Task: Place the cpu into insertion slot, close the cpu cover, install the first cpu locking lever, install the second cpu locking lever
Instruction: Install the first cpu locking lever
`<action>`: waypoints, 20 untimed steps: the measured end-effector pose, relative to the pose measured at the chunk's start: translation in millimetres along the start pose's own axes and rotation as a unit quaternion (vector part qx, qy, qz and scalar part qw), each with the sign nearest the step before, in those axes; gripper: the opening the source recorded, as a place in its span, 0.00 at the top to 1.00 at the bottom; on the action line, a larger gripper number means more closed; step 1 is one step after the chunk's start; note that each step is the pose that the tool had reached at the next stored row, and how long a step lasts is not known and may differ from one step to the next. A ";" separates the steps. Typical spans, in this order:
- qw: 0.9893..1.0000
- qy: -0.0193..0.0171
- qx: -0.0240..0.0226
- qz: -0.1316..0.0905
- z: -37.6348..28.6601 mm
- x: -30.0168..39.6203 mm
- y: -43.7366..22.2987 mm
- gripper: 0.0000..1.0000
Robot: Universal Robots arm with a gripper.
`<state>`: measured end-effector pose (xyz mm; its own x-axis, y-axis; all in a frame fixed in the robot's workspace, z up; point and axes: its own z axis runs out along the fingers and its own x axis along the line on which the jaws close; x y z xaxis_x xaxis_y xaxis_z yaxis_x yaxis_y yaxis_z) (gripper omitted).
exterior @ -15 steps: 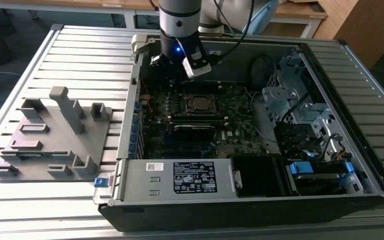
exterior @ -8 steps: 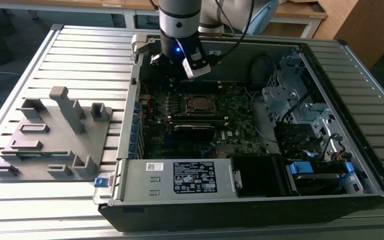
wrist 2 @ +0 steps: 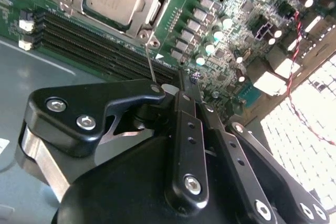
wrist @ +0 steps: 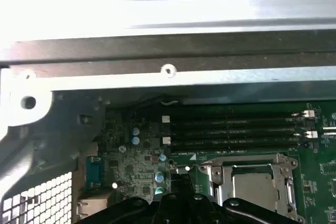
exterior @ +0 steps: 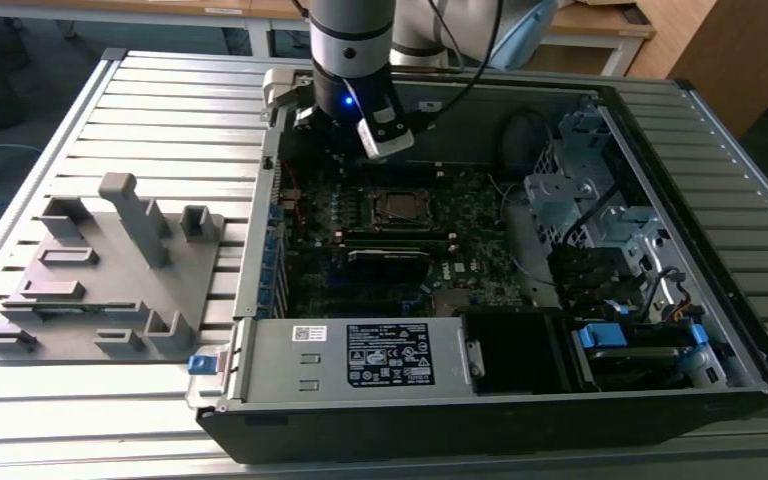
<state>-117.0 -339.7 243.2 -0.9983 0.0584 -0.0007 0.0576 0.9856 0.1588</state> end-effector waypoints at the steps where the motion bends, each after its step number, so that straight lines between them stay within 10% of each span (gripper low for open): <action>1: 1.000 0.000 -0.003 0.000 -0.1 0.7 -0.4 0.90; 10: 0.999 0.002 -0.042 0.000 -0.6 3.7 -3.3 0.90; 20: 0.999 0.003 -0.049 0.000 -0.6 3.2 -3.7 0.90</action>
<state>-120.4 -343.3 243.2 -0.9983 0.0581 0.0051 0.0575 0.9653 0.2546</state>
